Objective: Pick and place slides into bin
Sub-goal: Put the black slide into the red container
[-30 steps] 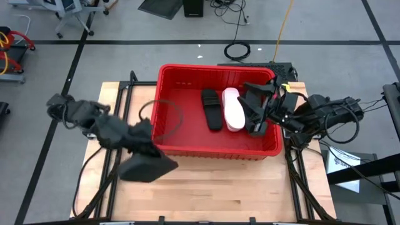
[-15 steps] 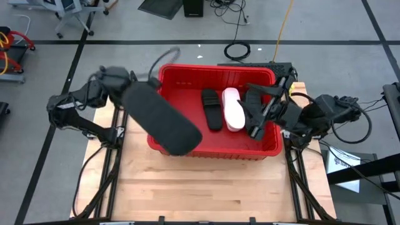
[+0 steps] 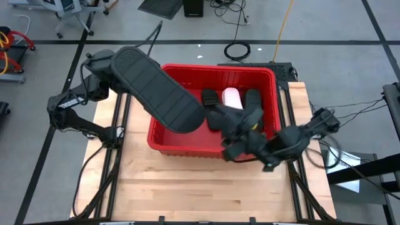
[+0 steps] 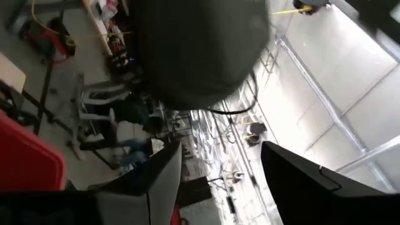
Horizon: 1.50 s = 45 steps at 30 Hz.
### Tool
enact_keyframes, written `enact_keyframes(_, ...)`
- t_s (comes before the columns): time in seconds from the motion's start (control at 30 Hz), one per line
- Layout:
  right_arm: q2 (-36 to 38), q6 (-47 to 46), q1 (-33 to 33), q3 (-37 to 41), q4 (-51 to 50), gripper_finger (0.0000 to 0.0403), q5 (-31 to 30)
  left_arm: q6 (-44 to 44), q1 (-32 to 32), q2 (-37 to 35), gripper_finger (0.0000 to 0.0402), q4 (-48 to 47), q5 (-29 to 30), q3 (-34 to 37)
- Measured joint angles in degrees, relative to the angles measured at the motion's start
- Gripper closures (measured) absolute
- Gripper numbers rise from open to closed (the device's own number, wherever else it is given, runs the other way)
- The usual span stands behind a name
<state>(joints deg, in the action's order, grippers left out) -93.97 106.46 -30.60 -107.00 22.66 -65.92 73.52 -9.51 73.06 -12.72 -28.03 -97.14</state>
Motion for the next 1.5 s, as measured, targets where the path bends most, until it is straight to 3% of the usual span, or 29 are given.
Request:
enact_keyframes(0.33, -1.86, 1.13, -0.23, -0.09, 1.37, 0.0192, 3.66, 2.33, -2.45, -0.02, 0.0380, 3.77, 0.61, 0.00)
enact_keyframes(0.83, -2.54, 1.74, 1.60, -0.09, 2.08, 0.0193, 9.82, 4.47, -0.09, 3.27, 0.0380, 8.70, 1.12, -0.03)
enact_keyframes(1.5, -2.65, 1.26, 2.29, 2.38, 2.42, 0.0193, 8.96, 6.14, -2.26, 3.69, 0.0380, 10.89, 1.12, 0.07)
